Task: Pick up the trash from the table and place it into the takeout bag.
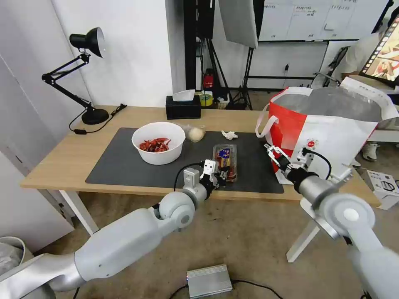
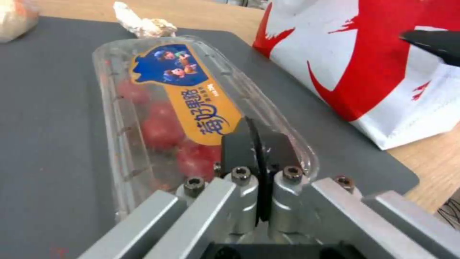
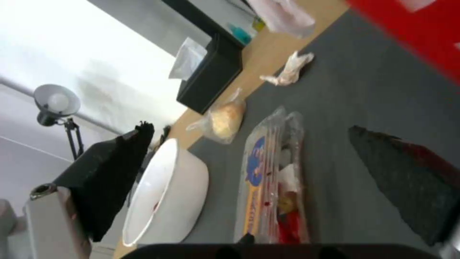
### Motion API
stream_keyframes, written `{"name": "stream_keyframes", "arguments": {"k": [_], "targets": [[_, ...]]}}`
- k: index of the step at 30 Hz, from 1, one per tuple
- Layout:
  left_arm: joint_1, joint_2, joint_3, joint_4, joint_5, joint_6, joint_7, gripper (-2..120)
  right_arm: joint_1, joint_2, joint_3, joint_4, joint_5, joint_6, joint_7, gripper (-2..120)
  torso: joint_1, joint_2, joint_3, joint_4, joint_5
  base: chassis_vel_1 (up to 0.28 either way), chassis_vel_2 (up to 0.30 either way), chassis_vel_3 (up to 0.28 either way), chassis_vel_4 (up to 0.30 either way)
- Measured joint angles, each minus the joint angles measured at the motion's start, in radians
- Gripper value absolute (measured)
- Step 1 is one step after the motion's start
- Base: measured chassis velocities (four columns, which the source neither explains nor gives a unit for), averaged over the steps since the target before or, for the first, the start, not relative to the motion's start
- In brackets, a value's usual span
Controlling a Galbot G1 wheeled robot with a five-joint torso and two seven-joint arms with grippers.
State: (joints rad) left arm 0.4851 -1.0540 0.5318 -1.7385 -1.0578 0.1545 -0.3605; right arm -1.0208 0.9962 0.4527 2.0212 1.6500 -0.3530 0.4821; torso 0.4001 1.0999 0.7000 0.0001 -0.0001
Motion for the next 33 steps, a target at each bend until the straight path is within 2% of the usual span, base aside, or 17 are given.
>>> {"name": "stream_keyframes", "arguments": {"k": [10,23,26,33], "targets": [[0.014,0.002,-0.003,-0.005,0.0,-0.001,-0.005,0,0.179,0.059,-0.122,-0.159,0.011,-0.097,0.076,100,0.0,0.0,0.0,0.0,0.0001,0.0,0.0,0.0,0.0],[0.004,0.004,-0.014,-0.01,-0.038,-0.004,-0.021,0,0.29,0.095,-0.178,-0.262,0.029,-0.163,0.206,100,0.0,0.0,0.0,-0.0001,0.0002,0.0,0.0,0.0,0.0],[0.01,0.006,-0.014,-0.009,-0.032,-0.005,-0.021,0,0.324,0.114,-0.189,-0.279,0.063,-0.182,0.28,100,0.0,0.0,0.0,0.0,0.0,0.0,0.0,0.0,0.0],[0.023,0.006,-0.012,-0.014,-0.025,-0.007,-0.021,0,0.377,0.146,-0.211,-0.335,0.071,-0.197,0.307,100,0.0,0.0,0.0,-0.0001,0.0001,0.0,0.0,0.0,0.0]]}}
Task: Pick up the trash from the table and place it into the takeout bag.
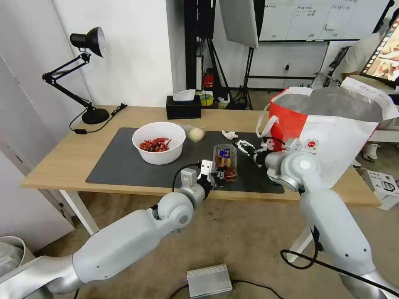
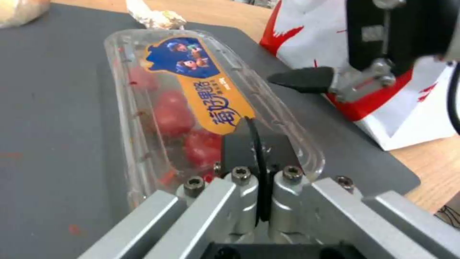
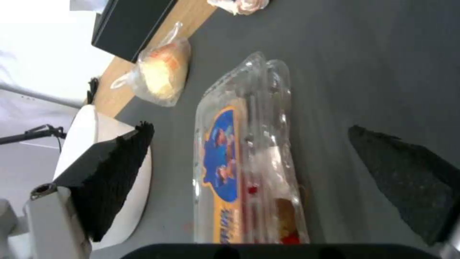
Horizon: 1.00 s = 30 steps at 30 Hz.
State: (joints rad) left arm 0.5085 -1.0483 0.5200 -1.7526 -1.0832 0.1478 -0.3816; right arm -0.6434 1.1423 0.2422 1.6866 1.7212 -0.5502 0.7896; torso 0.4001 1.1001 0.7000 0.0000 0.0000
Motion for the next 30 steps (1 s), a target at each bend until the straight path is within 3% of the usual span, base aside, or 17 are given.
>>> {"name": "stream_keyframes", "arguments": {"k": [13,30], "targets": [[0.015,0.002,0.001,-0.001,0.006,-0.021,-0.002,0,0.071,0.045,-0.022,-0.105,-0.002,-0.042,0.019,100,0.0,0.0,0.0,0.0,0.0,0.0,0.0,0.0,0.0],[0.016,-0.01,-0.002,0.01,0.01,-0.024,0.002,0,0.096,0.07,-0.026,-0.156,-0.006,-0.063,0.013,100,0.0,0.0,0.0,0.0001,0.0,0.0,0.0,0.0,0.0]]}}
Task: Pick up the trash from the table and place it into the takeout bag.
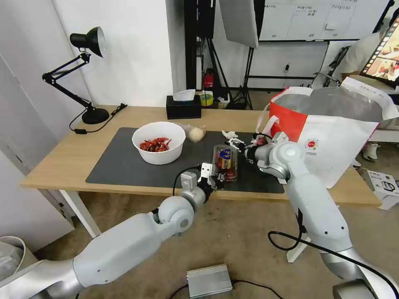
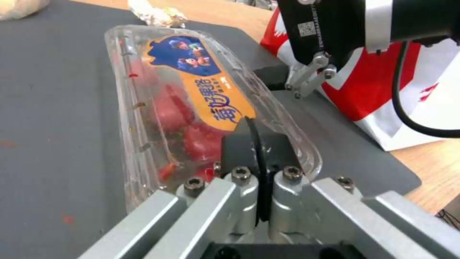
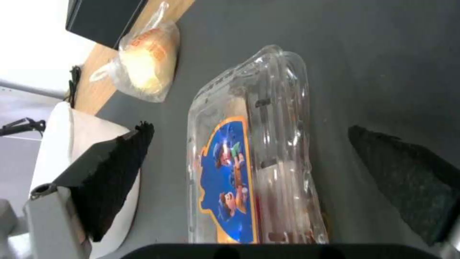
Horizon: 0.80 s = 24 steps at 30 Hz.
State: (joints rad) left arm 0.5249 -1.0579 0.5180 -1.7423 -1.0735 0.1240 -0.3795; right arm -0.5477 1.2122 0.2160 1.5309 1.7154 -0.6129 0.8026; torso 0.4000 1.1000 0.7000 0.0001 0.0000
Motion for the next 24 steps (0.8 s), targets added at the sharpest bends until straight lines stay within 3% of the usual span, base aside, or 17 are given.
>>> {"name": "stream_keyframes", "arguments": {"k": [24], "targets": [[0.004,-0.003,0.001,-0.001,0.001,-0.003,0.001,0,0.01,0.025,-0.015,-0.009,-0.001,-0.029,0.036,100,0.0,0.0,0.0,0.0,0.0,0.0,0.0,0.0,0.0]]}}
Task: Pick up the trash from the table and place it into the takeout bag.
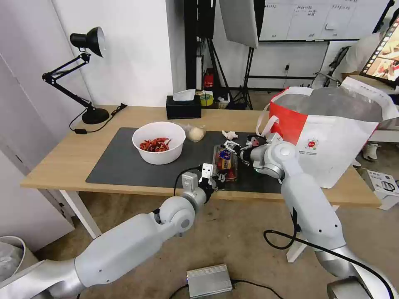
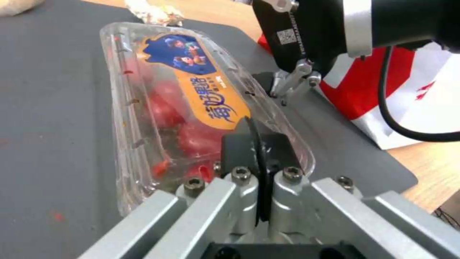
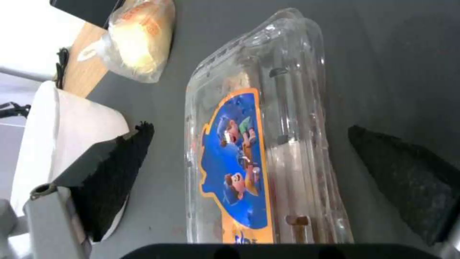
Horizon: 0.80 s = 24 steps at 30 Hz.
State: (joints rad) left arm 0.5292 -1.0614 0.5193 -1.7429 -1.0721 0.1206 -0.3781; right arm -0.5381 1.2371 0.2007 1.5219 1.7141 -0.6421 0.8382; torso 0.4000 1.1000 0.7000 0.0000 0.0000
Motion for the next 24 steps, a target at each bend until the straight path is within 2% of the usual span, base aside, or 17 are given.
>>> {"name": "stream_keyframes", "arguments": {"k": [14,17,18,20,22,24], "targets": [[0.002,0.001,-0.001,-0.003,0.001,-0.002,0.0,0,0.002,0.006,-0.004,-0.01,0.0,-0.002,0.0,97,0.0,0.0,0.0,0.0,0.0,0.0,0.0,0.0,0.0],[0.002,0.001,-0.001,-0.003,0.002,-0.003,0.0,0,0.002,0.006,-0.006,-0.01,0.0,-0.002,0.001,84,0.0,0.0,0.0,0.0,0.0,0.0,0.0,0.0,0.0],[0.002,0.001,-0.001,-0.003,0.002,-0.003,0.0,0,0.002,0.006,-0.006,-0.01,0.0,-0.002,0.001,84,0.0,0.0,0.0,0.0,0.0,0.0,0.0,0.0,0.0],[0.002,0.001,-0.001,-0.004,0.002,-0.004,0.0,0,0.002,0.005,-0.006,-0.01,-0.001,-0.002,0.003,73,0.0,0.0,0.0,0.0,0.0,0.0,0.0,0.0,0.0],[0.002,0.001,-0.002,-0.004,0.002,-0.004,0.0,0,0.002,0.004,-0.006,-0.01,-0.001,-0.002,0.004,70,0.0,0.0,0.0,0.0,0.0,0.0,0.0,0.0,0.0],[0.001,0.002,-0.002,-0.004,0.002,-0.014,0.0,0,0.001,0.003,-0.006,-0.01,-0.002,-0.002,0.007,59,0.0,0.0,0.0,0.0,0.0,0.0,0.0,0.0,0.0]]}}
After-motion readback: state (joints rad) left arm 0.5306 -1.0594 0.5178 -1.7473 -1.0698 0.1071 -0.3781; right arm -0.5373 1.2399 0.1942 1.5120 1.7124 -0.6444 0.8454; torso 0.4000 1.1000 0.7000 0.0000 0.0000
